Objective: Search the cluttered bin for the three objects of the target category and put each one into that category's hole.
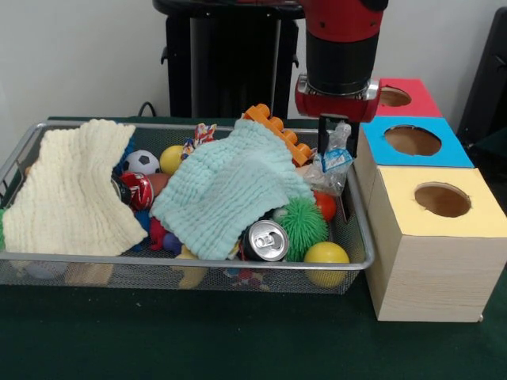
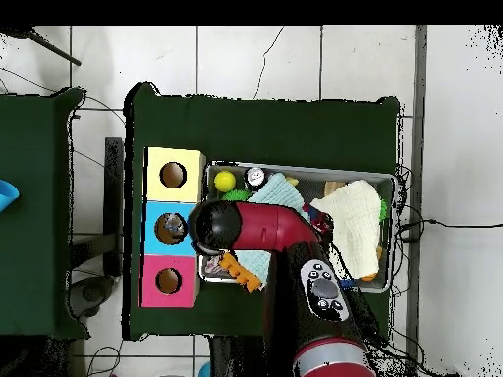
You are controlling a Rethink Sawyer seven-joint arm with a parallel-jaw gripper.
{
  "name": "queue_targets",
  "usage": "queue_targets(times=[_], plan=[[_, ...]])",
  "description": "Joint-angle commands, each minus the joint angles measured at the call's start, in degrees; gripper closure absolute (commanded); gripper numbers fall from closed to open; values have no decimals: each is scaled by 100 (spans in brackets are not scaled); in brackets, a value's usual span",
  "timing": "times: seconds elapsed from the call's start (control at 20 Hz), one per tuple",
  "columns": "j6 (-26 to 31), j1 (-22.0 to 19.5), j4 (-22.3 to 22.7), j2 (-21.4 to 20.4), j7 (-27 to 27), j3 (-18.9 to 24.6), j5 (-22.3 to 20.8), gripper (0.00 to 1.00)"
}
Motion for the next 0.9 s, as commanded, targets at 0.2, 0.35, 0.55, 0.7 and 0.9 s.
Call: queue_targets(times=[0.2, 0.35, 0.55, 0.7, 0.9], plan=[[1295, -132, 278, -582, 132, 462, 366, 100], [1607, -133, 247, -761, 135, 460, 445, 100], [2013, -142, 205, -985, 139, 474, 564, 100], [2099, -148, 195, -1026, 141, 494, 627, 100], [2172, -141, 155, -1019, 177, 523, 733, 100]])
